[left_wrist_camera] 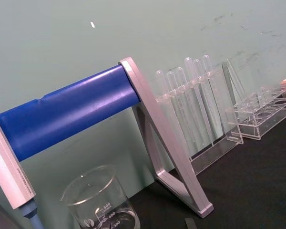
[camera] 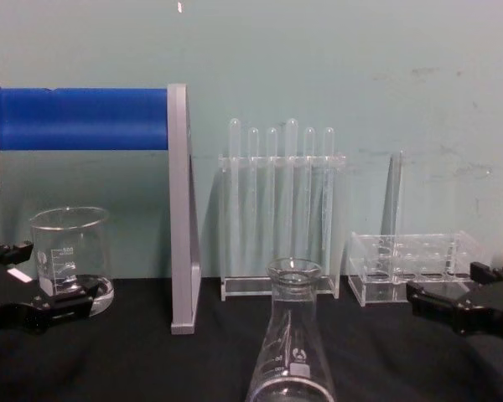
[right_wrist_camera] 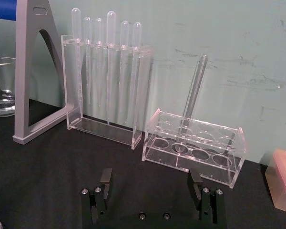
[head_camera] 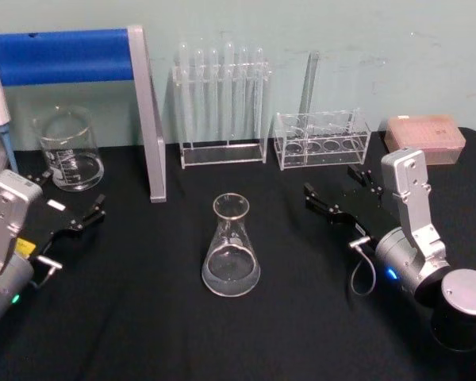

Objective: Grasp the erlenmeyer flask with one hand, shake it three times, then place it back.

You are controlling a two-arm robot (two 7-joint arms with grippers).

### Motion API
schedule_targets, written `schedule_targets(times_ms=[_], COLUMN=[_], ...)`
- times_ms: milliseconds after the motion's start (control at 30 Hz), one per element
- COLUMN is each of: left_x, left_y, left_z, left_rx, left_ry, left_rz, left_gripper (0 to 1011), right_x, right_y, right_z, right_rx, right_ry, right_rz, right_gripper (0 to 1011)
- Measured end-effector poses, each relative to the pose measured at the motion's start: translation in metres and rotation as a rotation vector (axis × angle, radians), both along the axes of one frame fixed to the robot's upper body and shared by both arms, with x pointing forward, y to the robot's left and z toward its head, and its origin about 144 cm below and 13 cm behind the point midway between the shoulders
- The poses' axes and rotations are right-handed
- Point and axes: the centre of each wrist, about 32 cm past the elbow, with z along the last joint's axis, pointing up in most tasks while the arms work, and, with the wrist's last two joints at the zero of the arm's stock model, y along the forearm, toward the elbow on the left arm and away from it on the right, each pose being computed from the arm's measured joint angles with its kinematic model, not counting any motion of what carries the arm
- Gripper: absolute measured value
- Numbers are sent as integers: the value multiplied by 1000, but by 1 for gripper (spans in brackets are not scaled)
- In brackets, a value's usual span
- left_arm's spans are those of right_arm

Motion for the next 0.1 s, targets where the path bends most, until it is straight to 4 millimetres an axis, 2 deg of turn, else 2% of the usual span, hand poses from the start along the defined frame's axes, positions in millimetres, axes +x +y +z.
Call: schedule_targets(times_ms=[100], left_x=[0], left_y=[0], left_z=[0], left_rx=[0], left_ry=[0], left_rz=[0], left_gripper=[1001], right_x=[0], right_y=[0], right_z=[0], right_rx=[0], right_ry=[0], right_rz=[0], right_gripper=[1000])
